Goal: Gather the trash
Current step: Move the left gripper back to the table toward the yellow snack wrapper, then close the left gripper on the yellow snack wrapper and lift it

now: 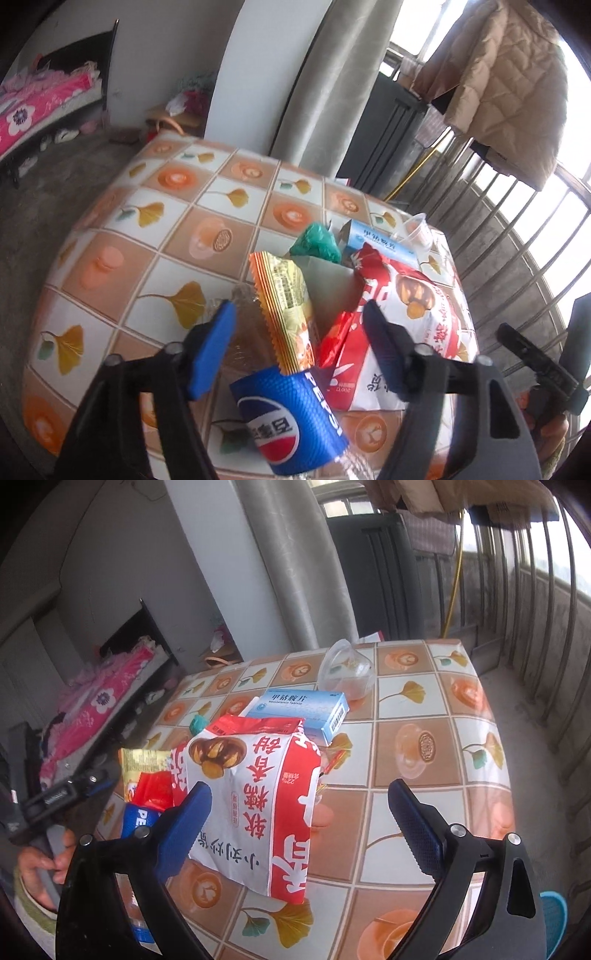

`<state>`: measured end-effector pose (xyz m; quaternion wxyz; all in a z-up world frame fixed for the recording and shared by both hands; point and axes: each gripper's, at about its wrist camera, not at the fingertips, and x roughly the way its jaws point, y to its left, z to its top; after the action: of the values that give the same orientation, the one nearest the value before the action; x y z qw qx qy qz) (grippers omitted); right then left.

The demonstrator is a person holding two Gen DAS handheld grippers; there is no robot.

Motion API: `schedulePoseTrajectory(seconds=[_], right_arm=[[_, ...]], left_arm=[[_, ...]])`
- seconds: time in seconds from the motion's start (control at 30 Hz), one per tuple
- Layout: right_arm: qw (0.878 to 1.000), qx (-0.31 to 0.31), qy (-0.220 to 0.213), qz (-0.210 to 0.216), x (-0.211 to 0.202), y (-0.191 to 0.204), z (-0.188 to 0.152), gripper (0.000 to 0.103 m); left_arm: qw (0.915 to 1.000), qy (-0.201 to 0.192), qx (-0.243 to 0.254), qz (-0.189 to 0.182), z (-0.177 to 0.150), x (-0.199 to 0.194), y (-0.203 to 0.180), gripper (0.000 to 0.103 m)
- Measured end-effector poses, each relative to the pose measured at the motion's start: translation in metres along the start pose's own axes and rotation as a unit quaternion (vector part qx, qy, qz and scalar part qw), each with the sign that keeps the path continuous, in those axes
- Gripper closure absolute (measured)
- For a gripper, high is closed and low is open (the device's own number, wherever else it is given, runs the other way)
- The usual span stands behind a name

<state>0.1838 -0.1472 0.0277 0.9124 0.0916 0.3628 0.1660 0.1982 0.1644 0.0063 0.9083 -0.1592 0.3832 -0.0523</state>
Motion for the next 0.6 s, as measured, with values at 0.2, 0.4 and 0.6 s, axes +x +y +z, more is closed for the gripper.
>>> schedulePoseTrajectory(seconds=[0.2,0.4,0.6], right_arm=[[0.998,0.02,0.041,0.05,0.019,-0.008,0.006,0.032],[0.995,0.014,0.065,0.078,0.035,0.002,0.003,0.046],[0.994,0.048,0.066,0.073,0.042,-0.009,0.008,0.046]], left_arm=[[0.9999,0.011,-0.007,0.009,0.0,0.016,-0.002,0.062],[0.9998,0.011,-0.012,0.01,-0.004,0.019,0.003,0.081],[0.9999,-0.001,-0.014,-0.002,-0.005,0.016,0.007,0.086]])
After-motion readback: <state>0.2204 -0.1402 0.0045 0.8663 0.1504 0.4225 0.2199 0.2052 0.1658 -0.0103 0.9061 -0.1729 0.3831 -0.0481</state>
